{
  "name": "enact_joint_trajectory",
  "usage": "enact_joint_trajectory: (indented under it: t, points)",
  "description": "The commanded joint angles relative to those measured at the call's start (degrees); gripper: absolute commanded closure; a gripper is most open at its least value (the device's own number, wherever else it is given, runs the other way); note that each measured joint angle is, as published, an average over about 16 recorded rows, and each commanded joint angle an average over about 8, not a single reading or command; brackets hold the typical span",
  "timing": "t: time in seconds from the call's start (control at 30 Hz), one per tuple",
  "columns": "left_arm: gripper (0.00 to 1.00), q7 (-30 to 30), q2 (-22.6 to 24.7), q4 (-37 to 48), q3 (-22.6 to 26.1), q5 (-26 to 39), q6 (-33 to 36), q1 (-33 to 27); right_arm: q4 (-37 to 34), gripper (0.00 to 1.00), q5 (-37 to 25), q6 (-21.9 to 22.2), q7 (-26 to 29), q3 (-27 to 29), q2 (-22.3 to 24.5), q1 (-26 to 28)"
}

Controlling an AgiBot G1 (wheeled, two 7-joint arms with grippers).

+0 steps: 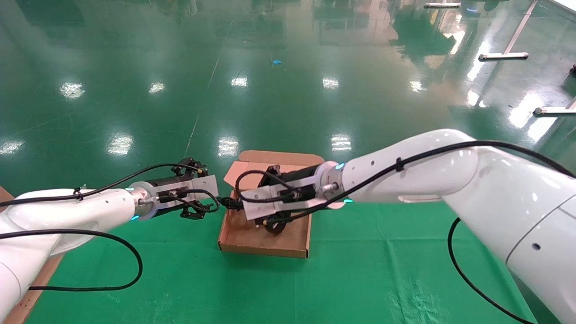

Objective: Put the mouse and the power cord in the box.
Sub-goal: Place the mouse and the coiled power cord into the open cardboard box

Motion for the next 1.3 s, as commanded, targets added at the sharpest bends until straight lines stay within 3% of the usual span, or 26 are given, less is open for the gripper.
enact_joint_trajectory:
  t: [0.03,0.17,0.23,0.27,0.87,1.3]
  points:
    - [0.00,1.4,0.1,0.8,-0.6,-0.7,0.3,-0.1,0.6,0.63,0.6,0.8,0.8,-1.6,0.0,-0.1]
    - [0.00,2.2,0.2,1.4,-1.0,-1.3,0.6,-0.2,0.8,0.15,0.9,1.4,1.2,-2.9,0.0,-0.3]
    - [0.00,2.2,0.2,1.5,-1.1,-1.5,0.7,-0.2,0.8,0.02,1.0,1.5,1.3,-3.1,0.0,-0.4]
    - [0.00,2.2,0.2,1.5,-1.1,-1.4,0.7,-0.2,0.7,0.00,1.0,1.5,1.2,-3.0,0.1,-0.4]
    - [0.00,0.9,-0.4,-0.1,-1.2,-1.3,1.3,0.3,1.0,0.00,1.1,0.4,1.2,-1.2,0.8,-0.7]
    - [0.00,-8.9,-7.8,-12.9,-8.8,-7.4,12.1,6.3,7.8,0.00,8.0,-7.6,6.9,10.0,9.0,-8.3]
